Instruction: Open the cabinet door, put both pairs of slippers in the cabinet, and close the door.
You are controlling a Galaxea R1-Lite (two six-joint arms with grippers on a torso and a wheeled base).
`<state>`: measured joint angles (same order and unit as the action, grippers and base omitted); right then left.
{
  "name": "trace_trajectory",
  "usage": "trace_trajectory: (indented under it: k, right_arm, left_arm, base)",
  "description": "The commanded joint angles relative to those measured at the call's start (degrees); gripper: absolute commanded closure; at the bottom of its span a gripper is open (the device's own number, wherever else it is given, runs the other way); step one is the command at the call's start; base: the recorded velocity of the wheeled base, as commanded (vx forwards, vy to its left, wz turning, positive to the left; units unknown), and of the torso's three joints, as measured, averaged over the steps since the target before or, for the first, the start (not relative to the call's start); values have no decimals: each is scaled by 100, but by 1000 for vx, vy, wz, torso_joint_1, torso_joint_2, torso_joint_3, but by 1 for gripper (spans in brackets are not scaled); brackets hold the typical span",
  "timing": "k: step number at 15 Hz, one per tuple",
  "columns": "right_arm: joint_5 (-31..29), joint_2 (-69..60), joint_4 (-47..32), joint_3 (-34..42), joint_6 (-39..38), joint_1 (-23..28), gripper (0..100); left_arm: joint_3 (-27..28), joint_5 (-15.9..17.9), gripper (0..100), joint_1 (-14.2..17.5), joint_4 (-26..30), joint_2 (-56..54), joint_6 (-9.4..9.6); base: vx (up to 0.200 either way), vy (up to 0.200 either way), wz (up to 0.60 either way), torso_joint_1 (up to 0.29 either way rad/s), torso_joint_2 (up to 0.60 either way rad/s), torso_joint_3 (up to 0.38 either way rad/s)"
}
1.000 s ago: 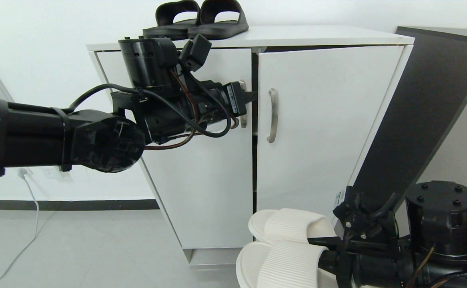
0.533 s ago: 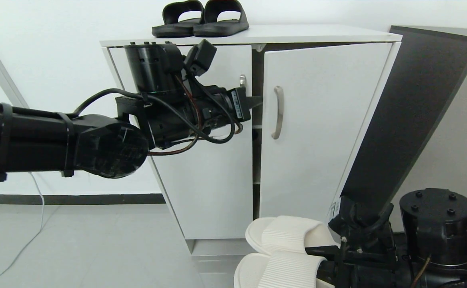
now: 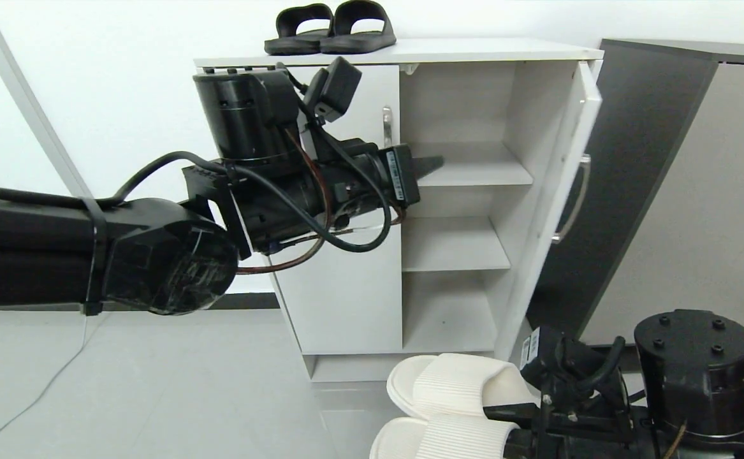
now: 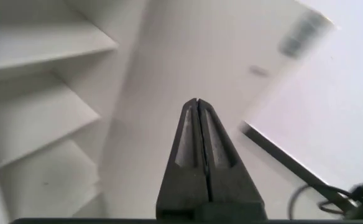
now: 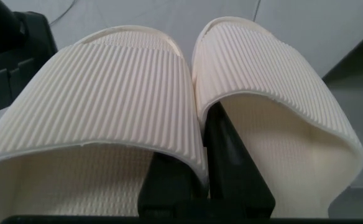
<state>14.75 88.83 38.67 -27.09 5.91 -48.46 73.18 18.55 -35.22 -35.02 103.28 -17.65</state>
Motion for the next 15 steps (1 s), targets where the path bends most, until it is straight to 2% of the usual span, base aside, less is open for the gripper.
trace_trajectory:
  k: [1, 4, 6, 7, 9, 11, 12, 13, 15]
  right_arm:
    - [2, 2, 0, 2, 6, -6, 100]
    - [-7, 20, 9, 2, -2, -6, 100]
    - [-7, 38, 9, 2, -2, 3, 100]
    - [-16, 29, 9, 11, -2, 3, 100]
    - [-34, 2, 9, 2, -2, 3, 100]
    - [-34, 2, 9, 11, -2, 12, 100]
    - [-34, 11, 18, 11, -2, 21, 100]
    - [-34, 2, 18, 11, -2, 56, 100]
    - [-34, -50, 53, 2, -20, 82, 100]
  left_arm:
    - [-93, -1, 100, 279, -22, -53, -1]
    - [-586, -10, 100, 595, -338, -519, -10]
    - [-1016, -10, 100, 806, -321, -1011, -1]
    - [-1614, -54, 100, 1017, -295, -1697, -1]
    - [-2326, -273, 100, 1263, 48, -2813, 7]
    - [-2818, -432, 100, 1729, 1718, -4527, 34]
    - [-2906, -440, 100, 1966, 2456, -5160, 130]
    - [-2950, -493, 100, 2344, 3775, -6162, 420]
    - [-2967, -880, 100, 2687, 5313, -7489, 825]
  base:
    - [0, 0, 0, 0, 0, 0]
    - [0, 0, 0, 0, 0, 0]
    - [0, 0, 0, 0, 0, 0]
    - [0, 0, 0, 0, 0, 0]
    - [0, 0, 0, 0, 0, 0]
    - [0, 0, 0, 0, 0, 0]
    - [0, 0, 0, 0, 0, 0]
    - [0, 0, 0, 0, 0, 0]
    - [0, 0, 0, 0, 0, 0]
